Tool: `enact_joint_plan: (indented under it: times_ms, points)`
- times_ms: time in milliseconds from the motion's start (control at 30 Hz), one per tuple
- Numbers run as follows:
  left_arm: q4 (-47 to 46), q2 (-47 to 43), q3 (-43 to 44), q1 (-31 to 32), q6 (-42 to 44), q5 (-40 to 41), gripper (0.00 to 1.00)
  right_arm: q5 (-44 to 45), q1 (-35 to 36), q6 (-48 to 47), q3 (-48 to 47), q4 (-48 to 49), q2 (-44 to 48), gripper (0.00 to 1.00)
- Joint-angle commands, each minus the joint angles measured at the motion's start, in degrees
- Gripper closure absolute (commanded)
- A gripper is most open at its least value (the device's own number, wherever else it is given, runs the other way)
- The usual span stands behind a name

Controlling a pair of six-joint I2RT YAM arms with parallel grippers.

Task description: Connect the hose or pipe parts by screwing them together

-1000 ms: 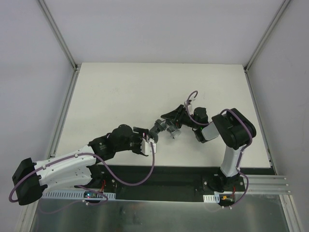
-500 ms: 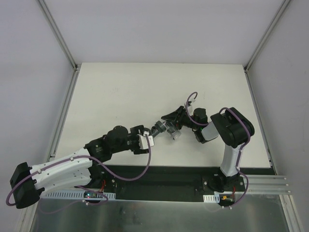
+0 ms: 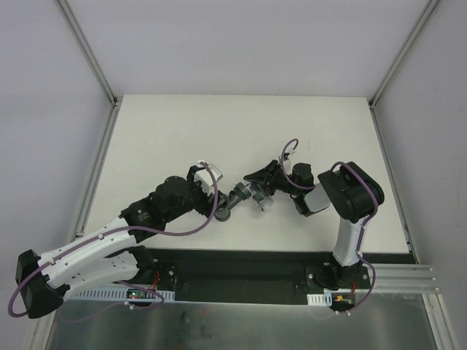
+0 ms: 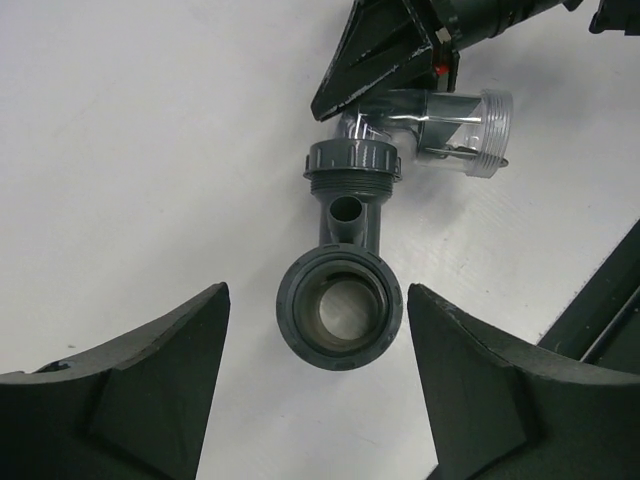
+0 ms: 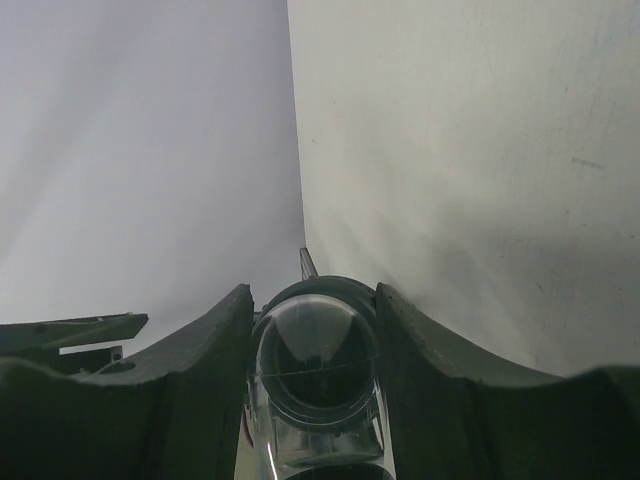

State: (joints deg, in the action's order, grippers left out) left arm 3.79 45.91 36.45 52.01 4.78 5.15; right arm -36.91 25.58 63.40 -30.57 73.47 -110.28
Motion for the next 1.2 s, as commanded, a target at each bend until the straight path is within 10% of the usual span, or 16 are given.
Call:
enact_joint_plan:
  times_ms: [0, 267, 1167]
  points:
    - [6.91, 4.52, 4.85, -3.38, -10.02, 1.28, 0.30, -0.10, -0.27, 0.24, -0.72, 14.33, 0.50, 0.99]
    - [16.16, 12.27, 11.81, -25.20, -30.08, -21.93, 0.39, -0.27, -0.18, 0.15, -0.37, 14.33, 0.86, 0.99]
    - [20.91, 28.08, 12.33, -24.41, -37.47, -30.64, 0.53, 0.17, -0.18, 0.94, -0.37, 14.33, 1.03, 0.99]
